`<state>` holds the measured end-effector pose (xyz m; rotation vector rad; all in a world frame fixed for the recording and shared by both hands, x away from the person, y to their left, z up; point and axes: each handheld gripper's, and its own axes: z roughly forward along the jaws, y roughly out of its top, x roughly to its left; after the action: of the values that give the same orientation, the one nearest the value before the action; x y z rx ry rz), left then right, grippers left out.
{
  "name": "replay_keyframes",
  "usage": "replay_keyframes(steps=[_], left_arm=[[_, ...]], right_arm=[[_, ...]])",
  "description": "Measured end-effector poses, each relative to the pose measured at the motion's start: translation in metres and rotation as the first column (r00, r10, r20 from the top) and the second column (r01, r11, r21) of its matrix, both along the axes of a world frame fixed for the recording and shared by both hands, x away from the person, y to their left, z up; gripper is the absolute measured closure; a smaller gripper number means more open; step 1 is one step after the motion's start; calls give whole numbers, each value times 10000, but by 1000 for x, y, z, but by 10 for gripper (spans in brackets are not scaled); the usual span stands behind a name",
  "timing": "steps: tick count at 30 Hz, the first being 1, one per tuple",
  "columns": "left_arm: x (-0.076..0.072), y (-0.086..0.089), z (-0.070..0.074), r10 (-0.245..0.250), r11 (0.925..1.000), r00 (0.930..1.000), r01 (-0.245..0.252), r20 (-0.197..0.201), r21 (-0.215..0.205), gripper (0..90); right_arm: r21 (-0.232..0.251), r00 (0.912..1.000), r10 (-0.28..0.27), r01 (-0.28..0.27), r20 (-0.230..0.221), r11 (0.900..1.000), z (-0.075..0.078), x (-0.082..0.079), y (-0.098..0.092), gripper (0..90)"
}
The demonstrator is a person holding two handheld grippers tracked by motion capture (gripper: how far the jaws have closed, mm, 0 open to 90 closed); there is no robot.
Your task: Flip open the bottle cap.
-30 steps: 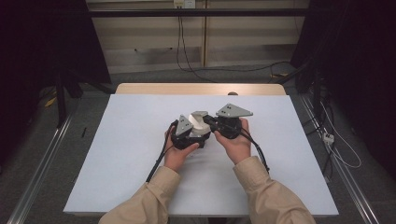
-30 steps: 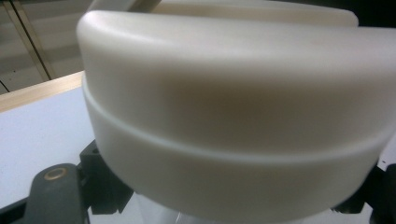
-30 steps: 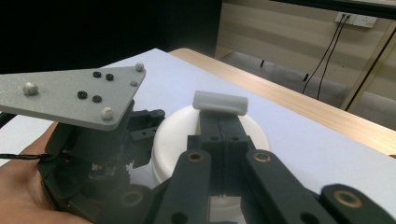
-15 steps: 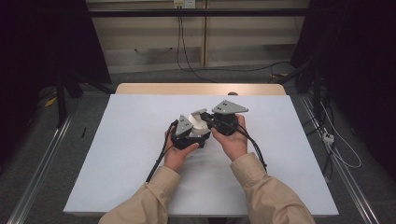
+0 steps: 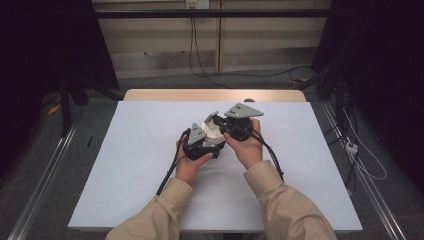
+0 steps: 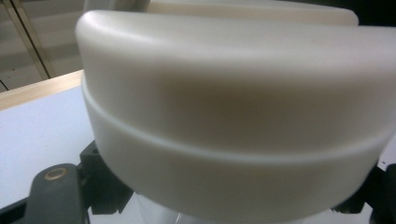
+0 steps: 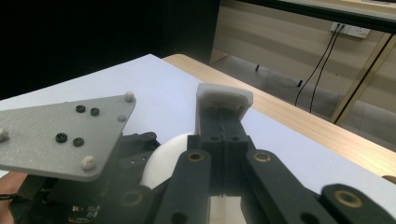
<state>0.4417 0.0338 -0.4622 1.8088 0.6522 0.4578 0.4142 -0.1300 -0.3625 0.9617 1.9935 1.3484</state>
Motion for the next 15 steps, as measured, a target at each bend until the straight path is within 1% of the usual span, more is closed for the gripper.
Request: replay_keyframes(steps=[3, 5, 9, 11, 12, 13, 14, 15], left_arm=[[0, 0, 0, 3, 10000, 10000, -3, 3, 13, 184], [0, 0, 0, -13, 10000, 10000, 13, -11, -2, 184], [0, 0, 0, -1, 10000, 10000, 1, -4, -1, 184], [0, 1, 0, 20, 9999, 9999, -21, 108, 114, 184], [0, 1, 0, 13, 9999, 9999, -14, 104, 127, 184], [0, 0, 0, 15, 10000, 10000, -15, 51, 57, 184], [0, 1, 0, 9, 9999, 10000, -10, 90, 114, 184], [0, 0, 0, -13, 10000, 10000, 13, 17, 31, 184]], right_arm=[[-40, 10000, -33, 34, 60, 10000, 0, 1, 1, 900], [54, 10000, -46, 45, 55, 10000, 0, 3, 0, 900], [36, 10000, -37, 36, 80, 10000, -1, 5, 1, 900], [70, 10000, -63, 63, 54, 10000, -1, 6, 1, 900], [42, 10000, -63, 63, 39, 10000, -2, 7, 1, 900], [34, 10000, -71, 70, 32, 10000, -2, 7, 1, 900], [27, 10000, -90, 90, 6, 10000, -2, 8, 1, 900], [47, 10000, -85, 85, 3, 10000, -2, 8, 1, 900]])
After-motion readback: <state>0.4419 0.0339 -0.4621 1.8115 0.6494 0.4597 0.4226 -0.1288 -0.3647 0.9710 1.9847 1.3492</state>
